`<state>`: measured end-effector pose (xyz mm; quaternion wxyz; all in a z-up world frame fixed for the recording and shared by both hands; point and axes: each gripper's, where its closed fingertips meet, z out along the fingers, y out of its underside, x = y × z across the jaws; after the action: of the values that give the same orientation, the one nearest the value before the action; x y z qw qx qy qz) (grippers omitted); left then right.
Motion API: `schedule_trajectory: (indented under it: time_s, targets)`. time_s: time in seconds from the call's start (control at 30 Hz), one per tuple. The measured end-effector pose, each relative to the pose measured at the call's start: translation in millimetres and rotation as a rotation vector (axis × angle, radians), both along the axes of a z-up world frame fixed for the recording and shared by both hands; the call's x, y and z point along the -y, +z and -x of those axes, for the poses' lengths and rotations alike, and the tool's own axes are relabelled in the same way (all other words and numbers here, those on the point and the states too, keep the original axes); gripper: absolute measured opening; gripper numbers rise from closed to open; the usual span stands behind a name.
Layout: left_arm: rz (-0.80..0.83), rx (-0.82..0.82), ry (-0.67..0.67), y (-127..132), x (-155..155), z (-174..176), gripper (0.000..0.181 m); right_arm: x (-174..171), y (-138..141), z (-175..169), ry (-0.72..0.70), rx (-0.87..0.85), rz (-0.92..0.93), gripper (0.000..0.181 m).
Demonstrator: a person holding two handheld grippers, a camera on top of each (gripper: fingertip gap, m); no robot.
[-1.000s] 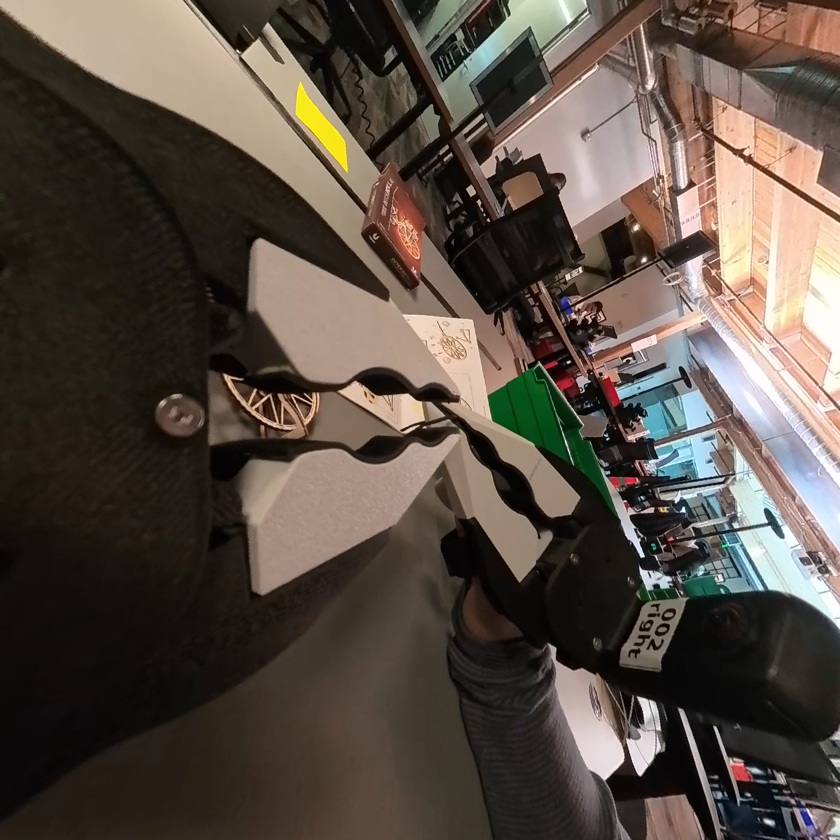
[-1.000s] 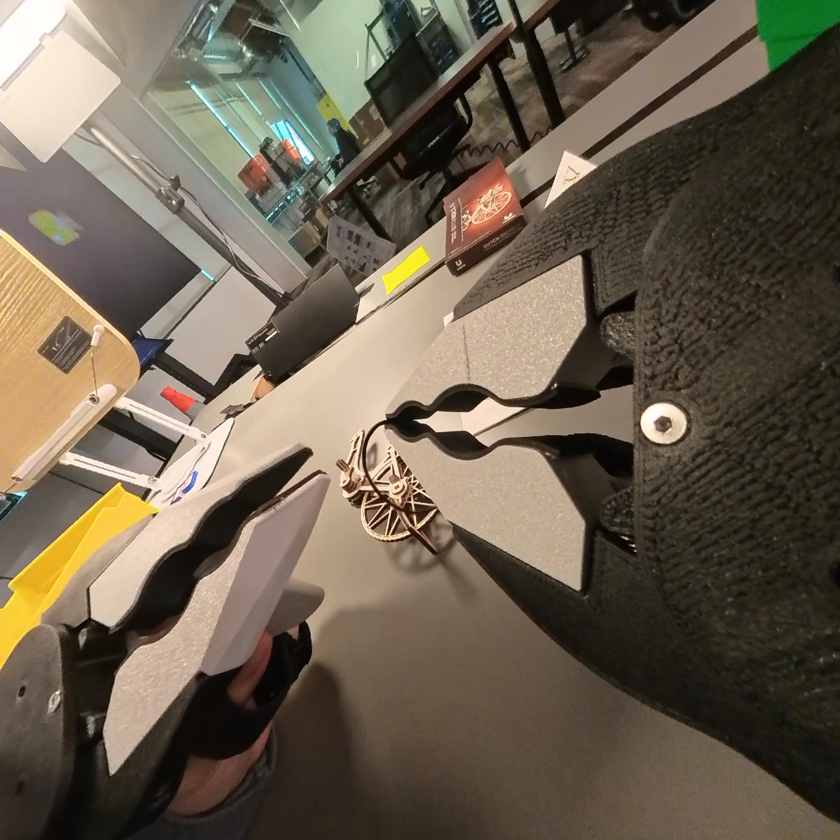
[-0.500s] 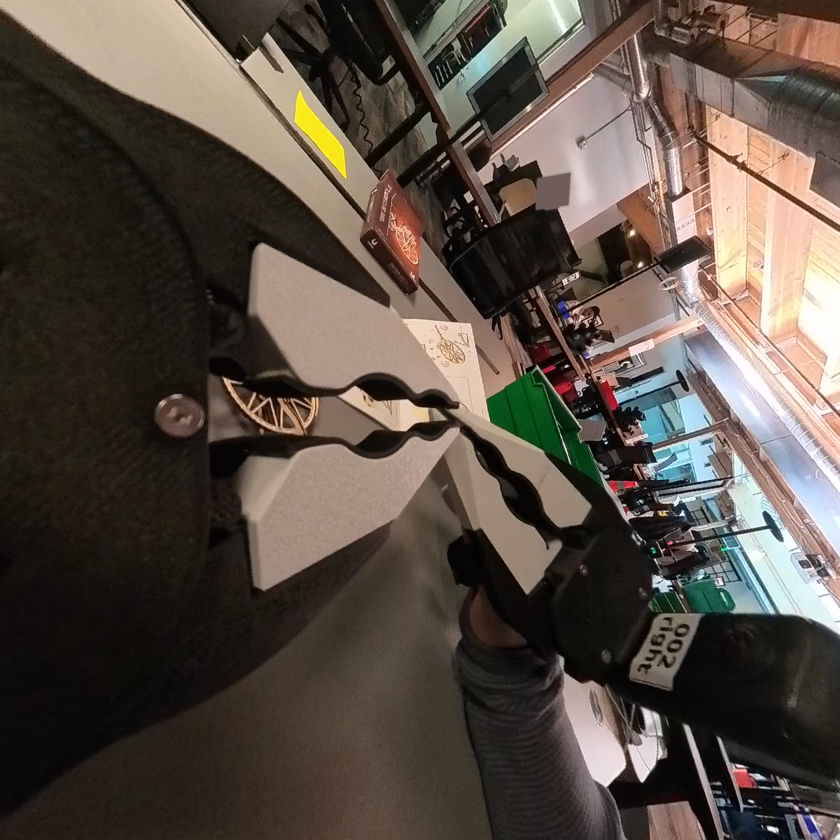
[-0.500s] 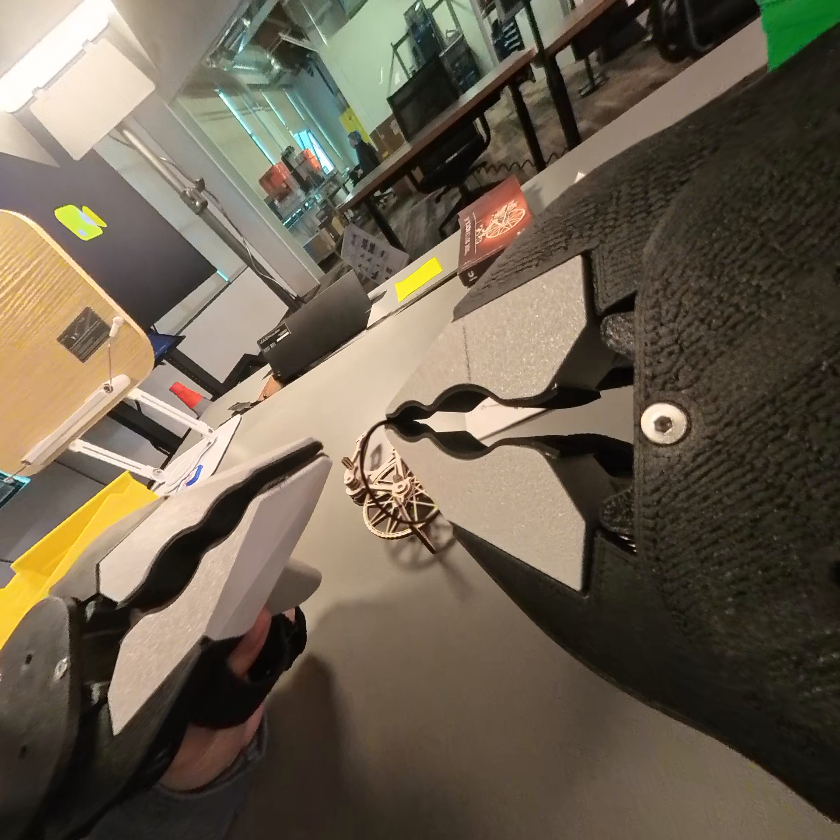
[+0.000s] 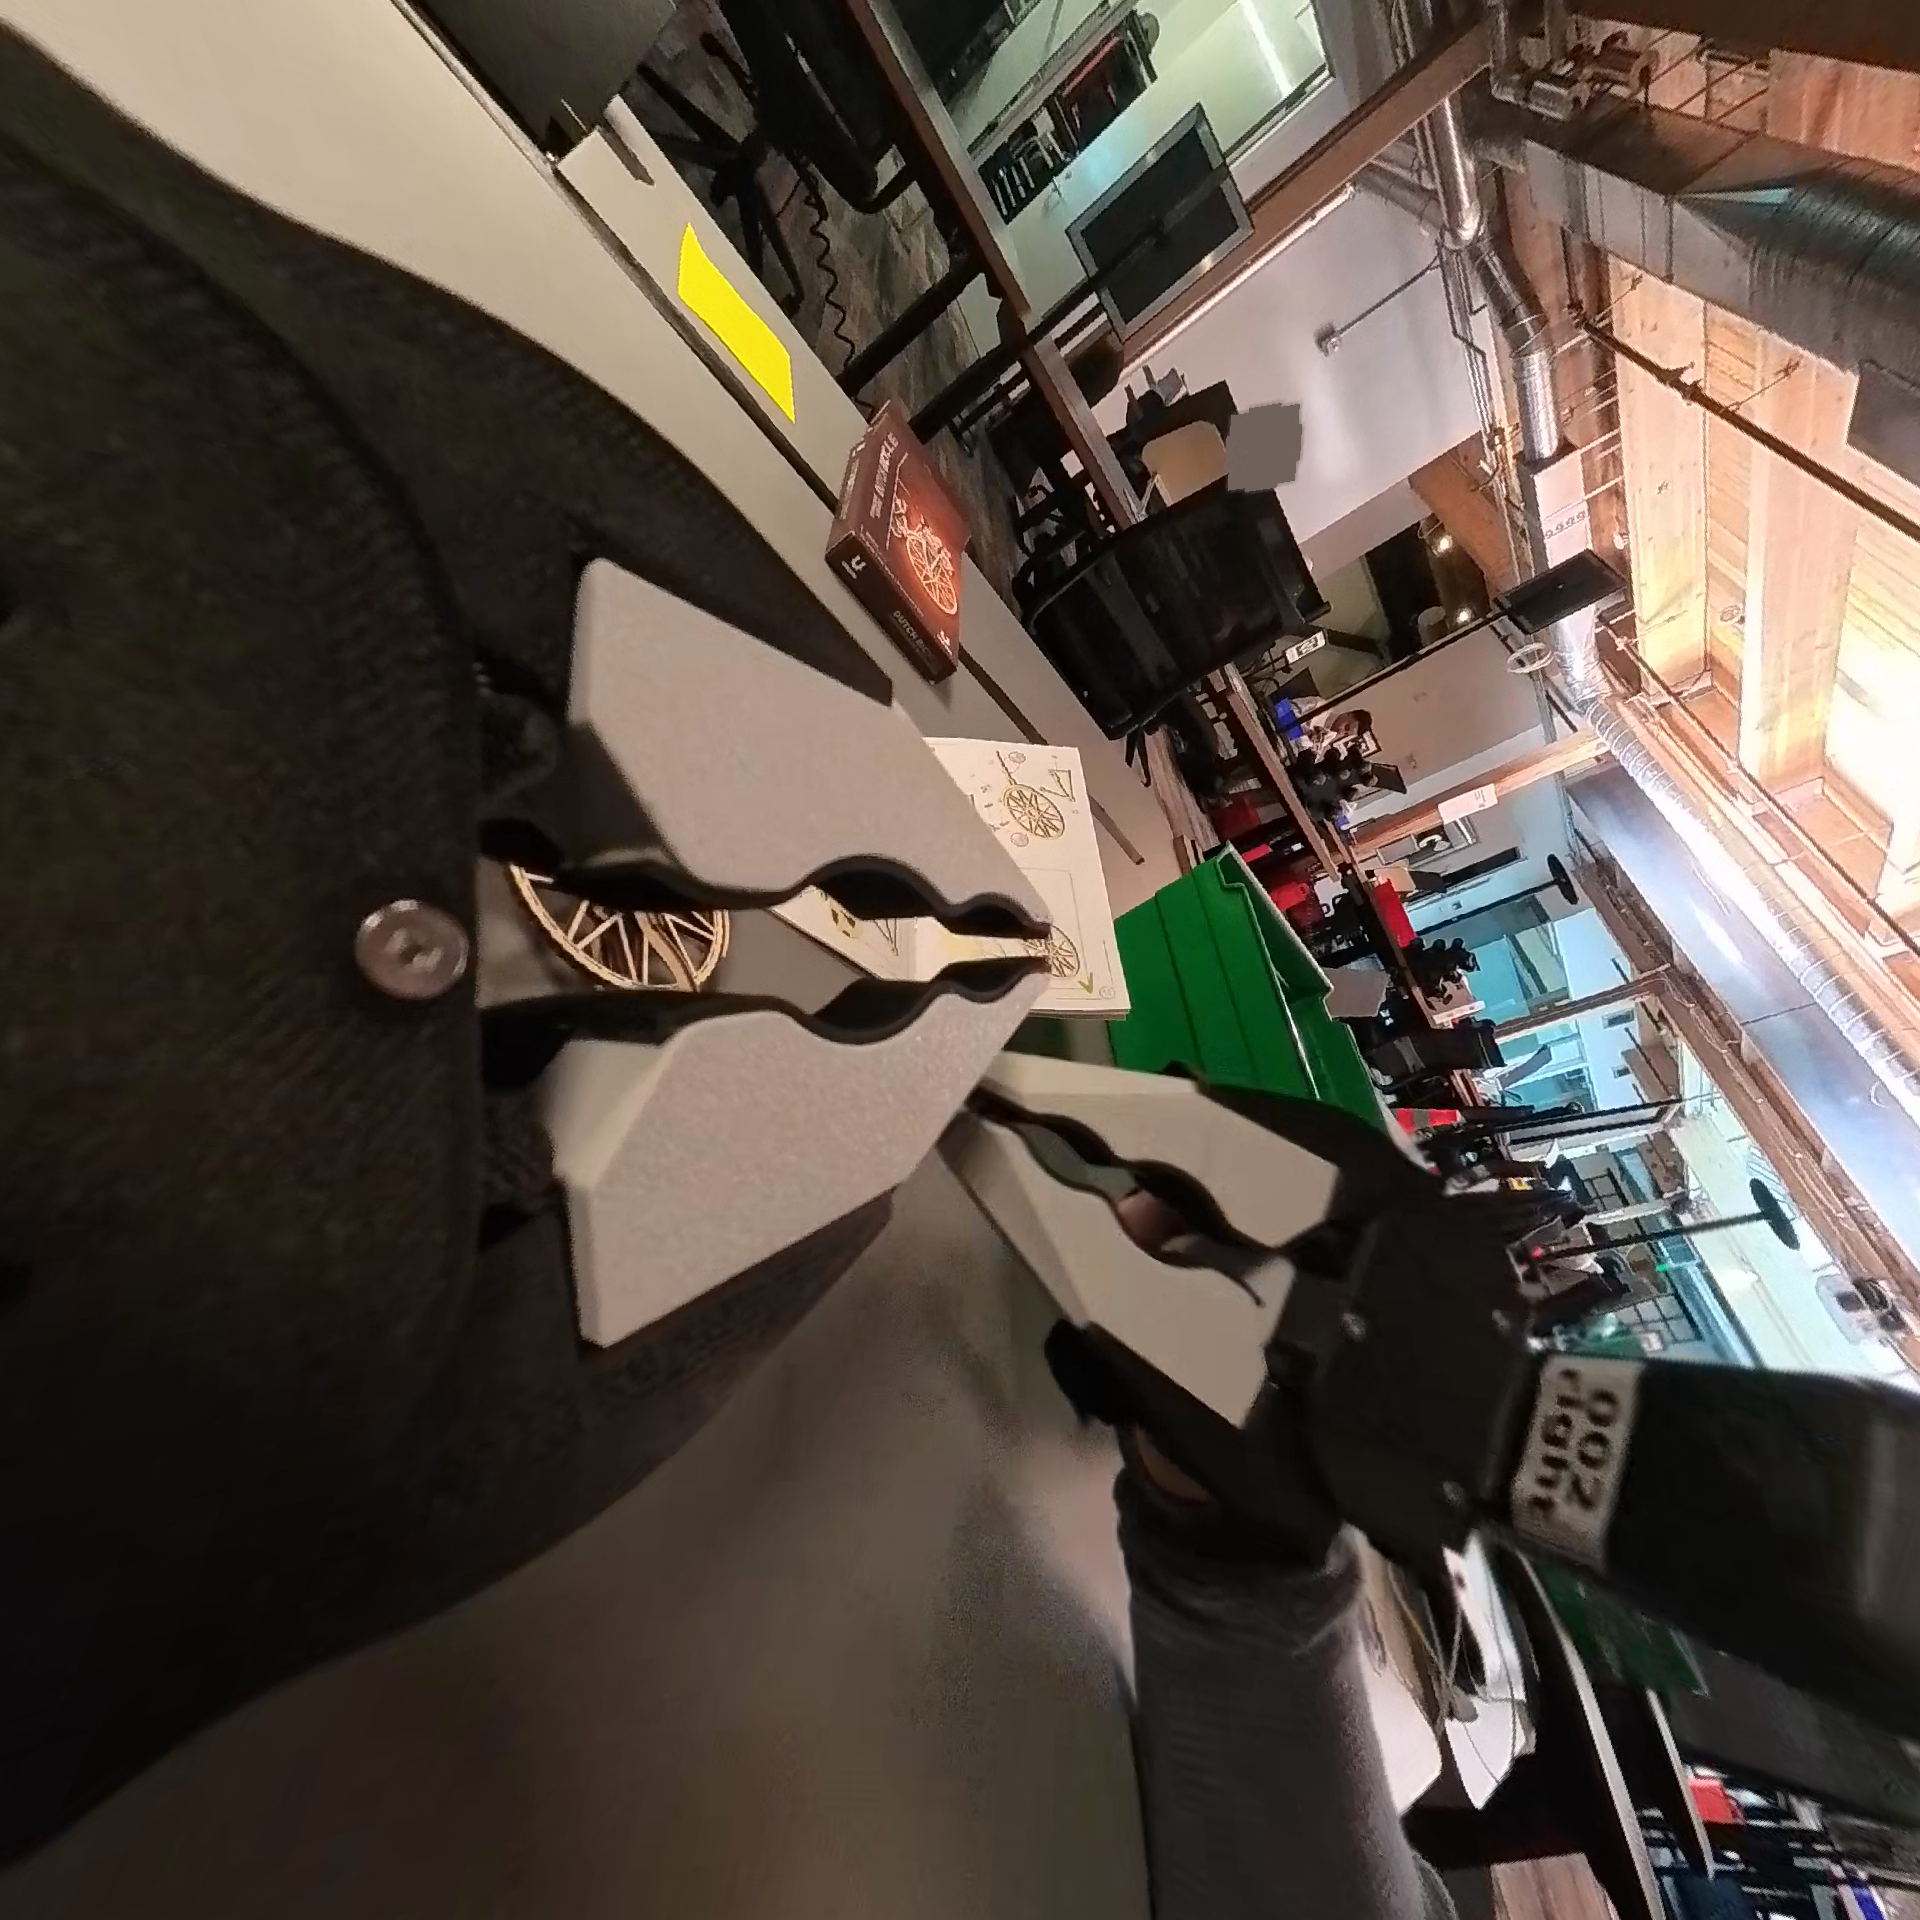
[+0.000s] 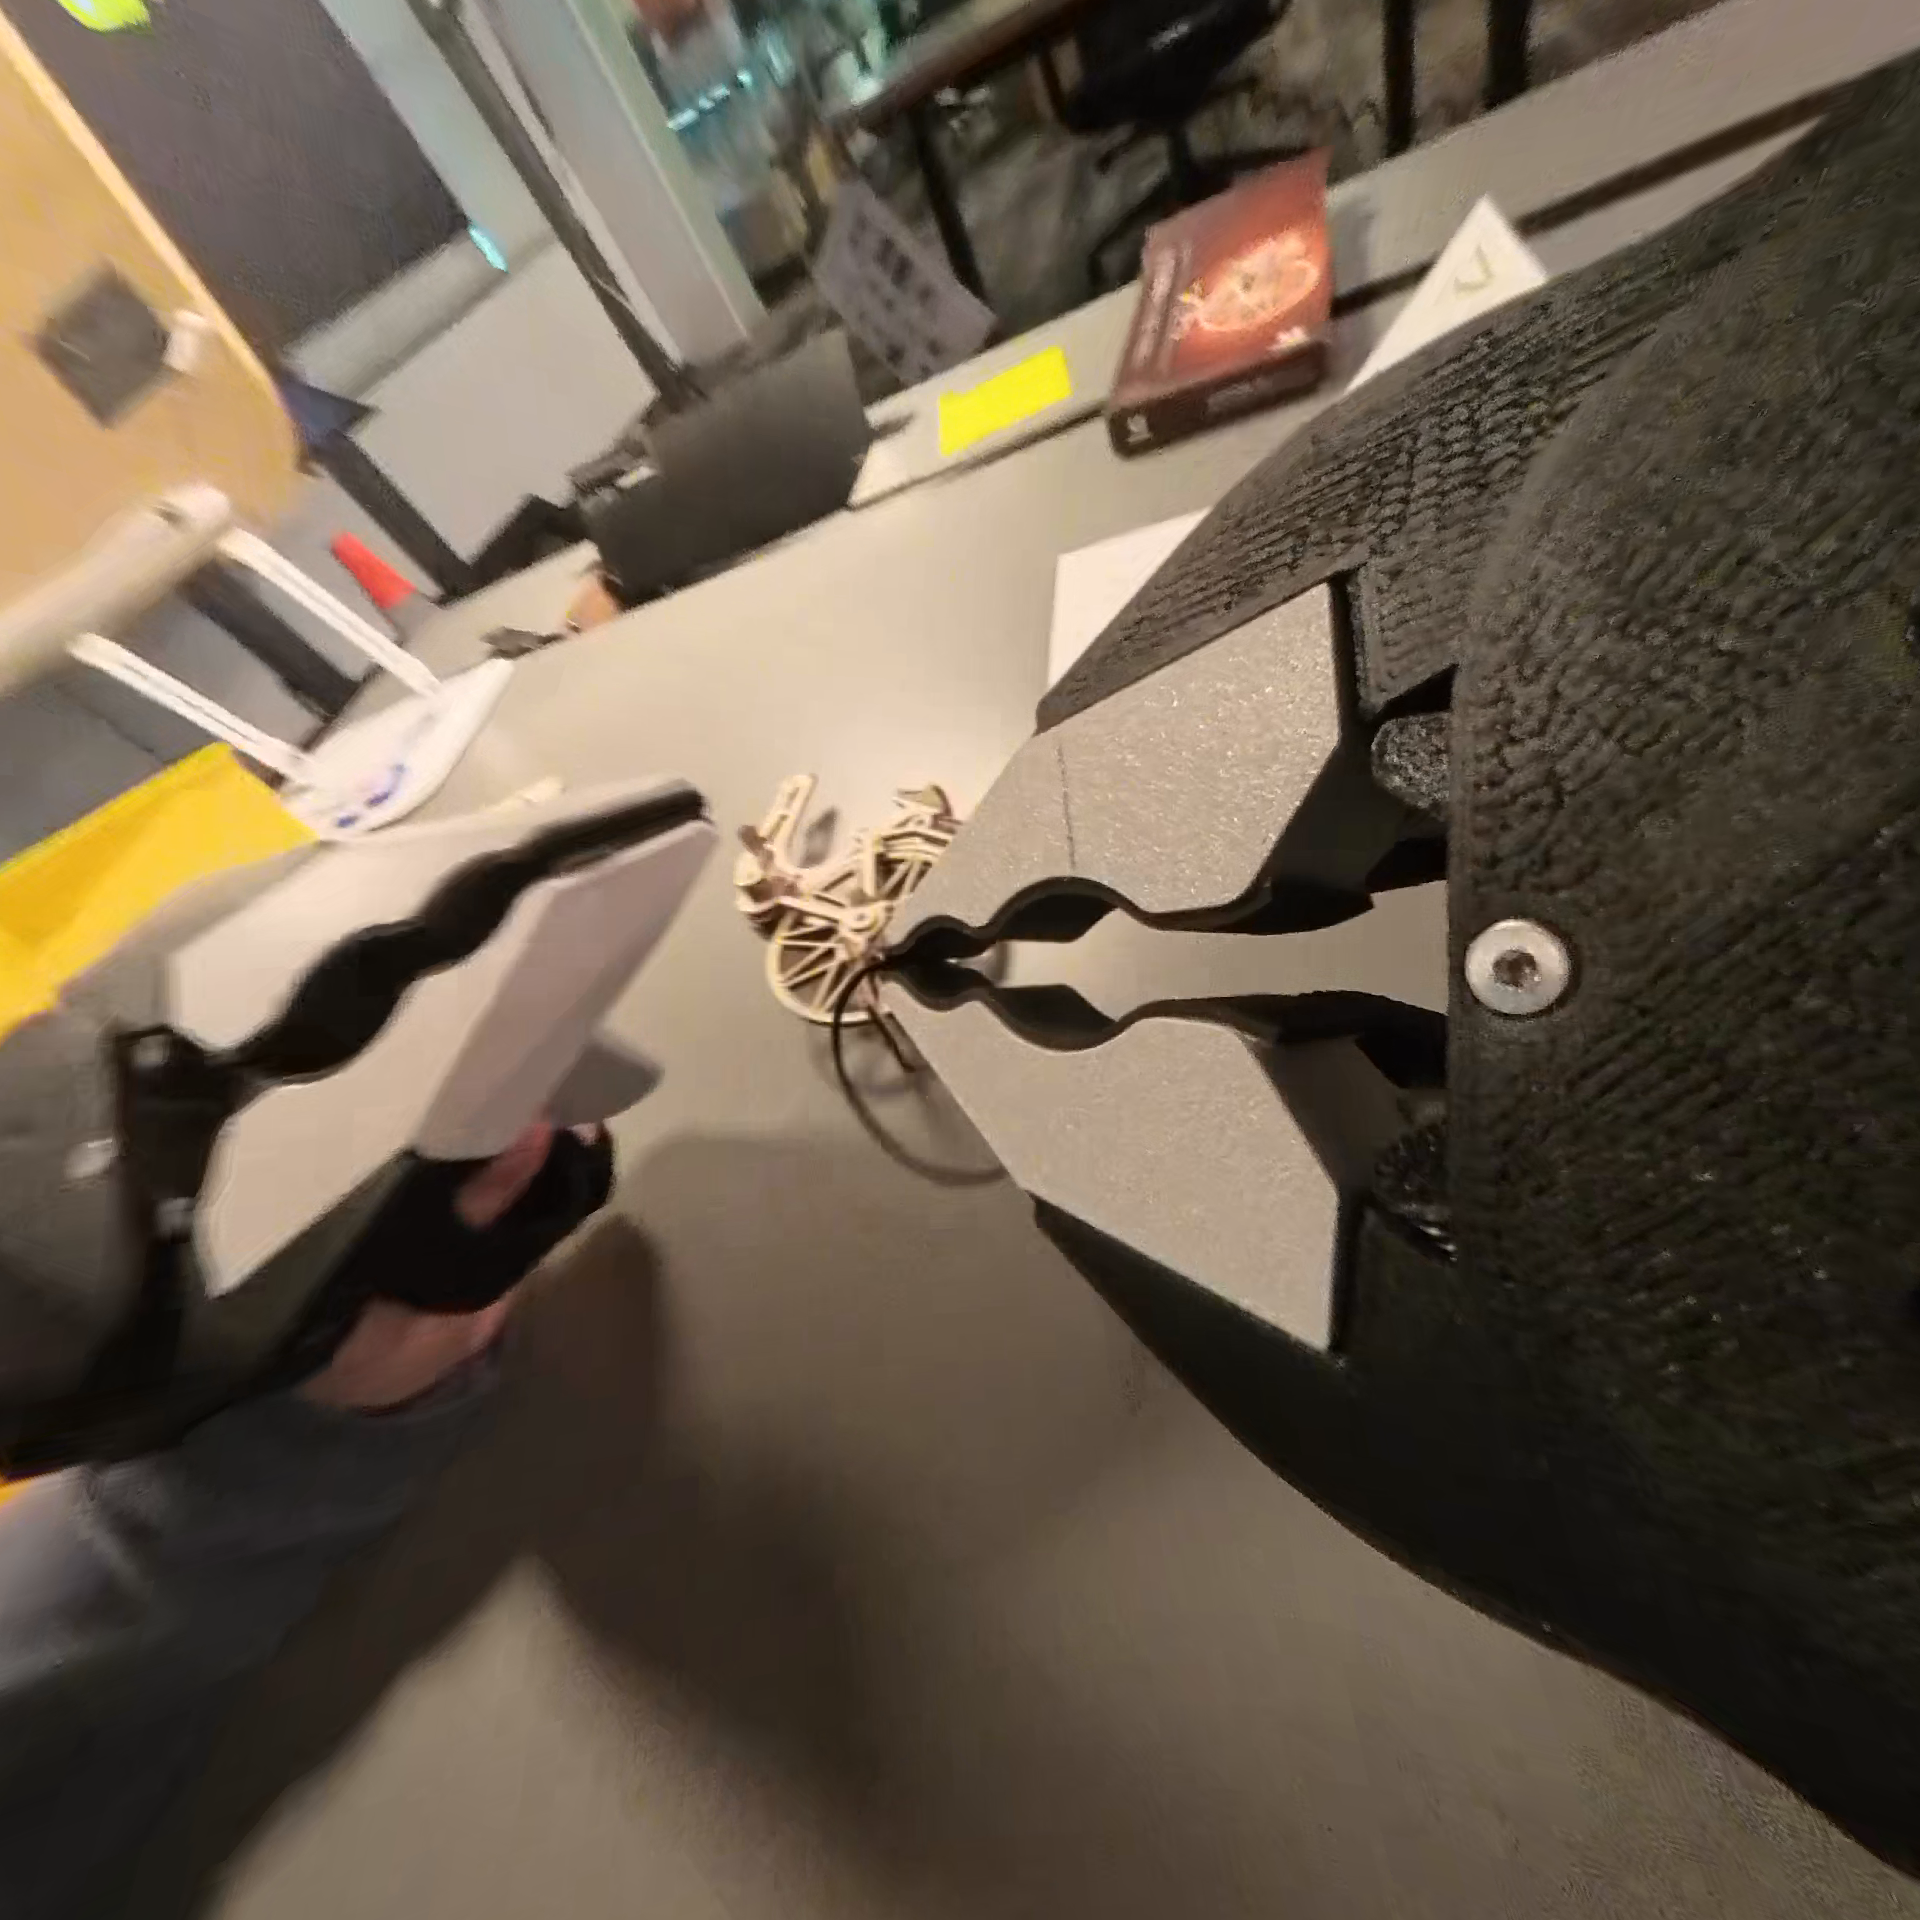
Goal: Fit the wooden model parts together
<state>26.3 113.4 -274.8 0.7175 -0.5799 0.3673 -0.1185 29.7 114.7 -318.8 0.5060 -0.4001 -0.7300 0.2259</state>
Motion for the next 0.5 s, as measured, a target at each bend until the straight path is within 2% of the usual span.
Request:
schedule_trajectory:
  time_s: [0.2, 0.4, 0.5]
  targets:
    - [0.006, -0.006, 0.002, -2, -1, 0, 0.002, -28, -31, 4, -0.136, 0.087, -0.042, 0.000]
    - [0.008, -0.009, 0.003, -2, -1, -1, 0.002, -44, -35, 1, -0.225, 0.117, -0.103, 0.000]
    - [0.009, -0.009, 0.004, -2, -1, -1, 0.002, -45, -38, -1, -0.242, 0.147, -0.076, 0.000]
